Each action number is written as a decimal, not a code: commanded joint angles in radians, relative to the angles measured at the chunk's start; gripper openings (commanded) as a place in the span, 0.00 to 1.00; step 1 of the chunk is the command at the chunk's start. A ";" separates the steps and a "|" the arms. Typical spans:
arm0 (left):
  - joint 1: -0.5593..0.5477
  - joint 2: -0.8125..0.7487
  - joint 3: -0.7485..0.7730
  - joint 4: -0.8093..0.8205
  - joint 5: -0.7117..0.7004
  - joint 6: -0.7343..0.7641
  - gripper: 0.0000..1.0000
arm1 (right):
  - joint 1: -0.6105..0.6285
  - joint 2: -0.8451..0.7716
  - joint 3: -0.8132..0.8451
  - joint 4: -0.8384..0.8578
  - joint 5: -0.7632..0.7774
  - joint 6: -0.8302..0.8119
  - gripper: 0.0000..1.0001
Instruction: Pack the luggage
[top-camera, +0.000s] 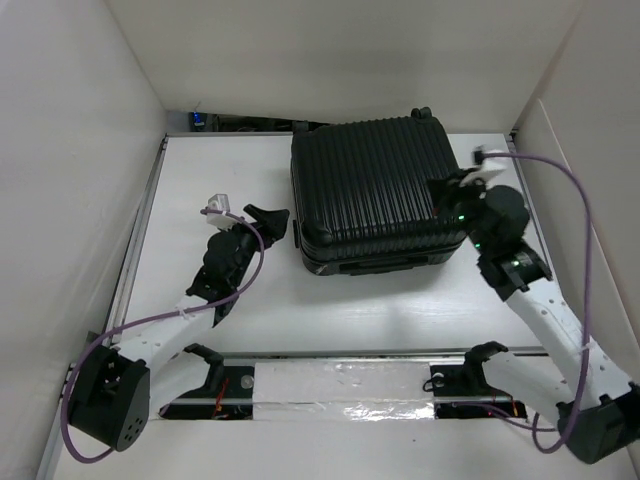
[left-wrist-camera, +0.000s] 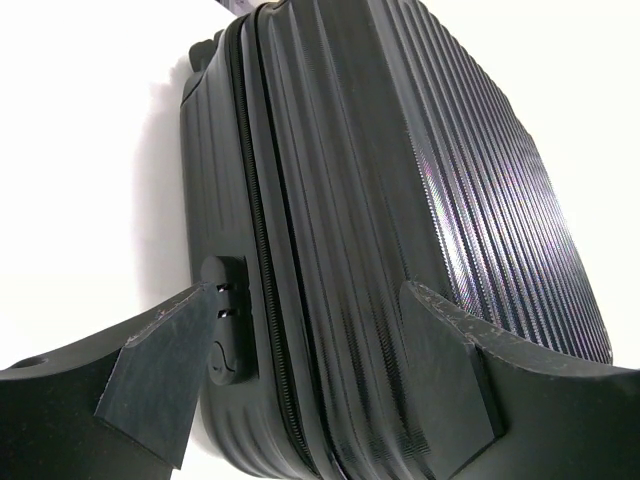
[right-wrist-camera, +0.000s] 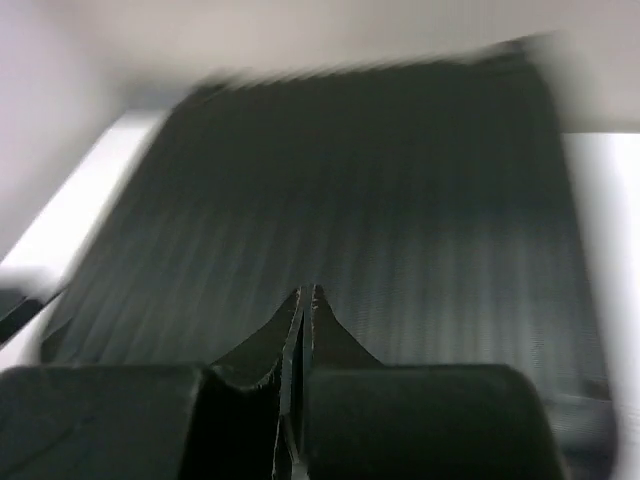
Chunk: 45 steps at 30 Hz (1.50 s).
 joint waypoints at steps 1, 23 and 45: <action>0.002 -0.024 0.016 0.011 -0.021 0.004 0.70 | -0.282 -0.018 0.032 -0.003 0.009 0.020 0.00; -0.044 0.172 0.029 -0.022 -0.028 0.054 0.63 | -0.475 0.829 0.480 -0.057 -0.419 -0.007 0.36; -0.704 0.275 0.001 0.117 -0.231 -0.074 0.53 | -0.172 1.372 1.374 -0.490 -0.587 -0.137 0.63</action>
